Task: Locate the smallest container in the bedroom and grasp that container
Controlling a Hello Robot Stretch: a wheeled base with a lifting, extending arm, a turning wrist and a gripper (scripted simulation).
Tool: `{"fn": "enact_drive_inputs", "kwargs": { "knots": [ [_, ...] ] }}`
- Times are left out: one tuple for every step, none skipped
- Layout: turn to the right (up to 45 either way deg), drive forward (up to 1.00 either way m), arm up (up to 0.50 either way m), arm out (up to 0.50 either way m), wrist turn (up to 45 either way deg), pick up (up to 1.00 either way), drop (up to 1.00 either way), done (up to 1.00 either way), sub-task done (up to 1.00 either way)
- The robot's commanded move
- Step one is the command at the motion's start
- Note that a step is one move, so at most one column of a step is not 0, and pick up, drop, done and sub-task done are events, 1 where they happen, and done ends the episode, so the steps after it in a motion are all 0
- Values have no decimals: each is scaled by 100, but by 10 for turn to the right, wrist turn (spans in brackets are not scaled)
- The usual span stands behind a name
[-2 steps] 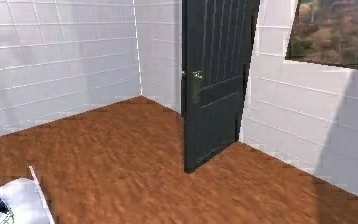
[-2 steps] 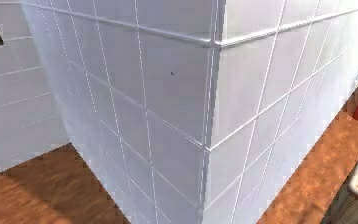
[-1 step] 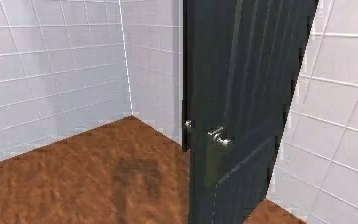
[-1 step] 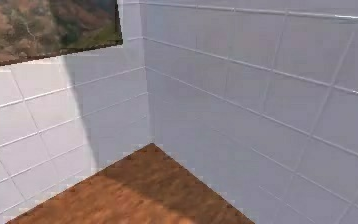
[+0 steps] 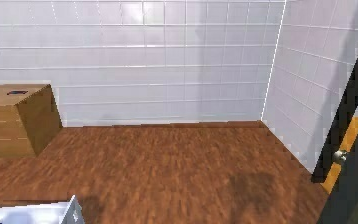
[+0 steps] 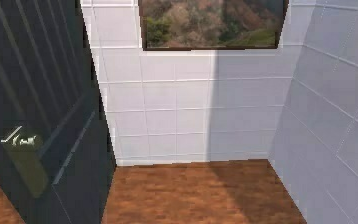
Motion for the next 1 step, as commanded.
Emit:
{"fn": "enact_drive_inputs", "kwargs": {
  "knots": [
    [0,60,0,0,0,0,0,0,0]
  ]
}}
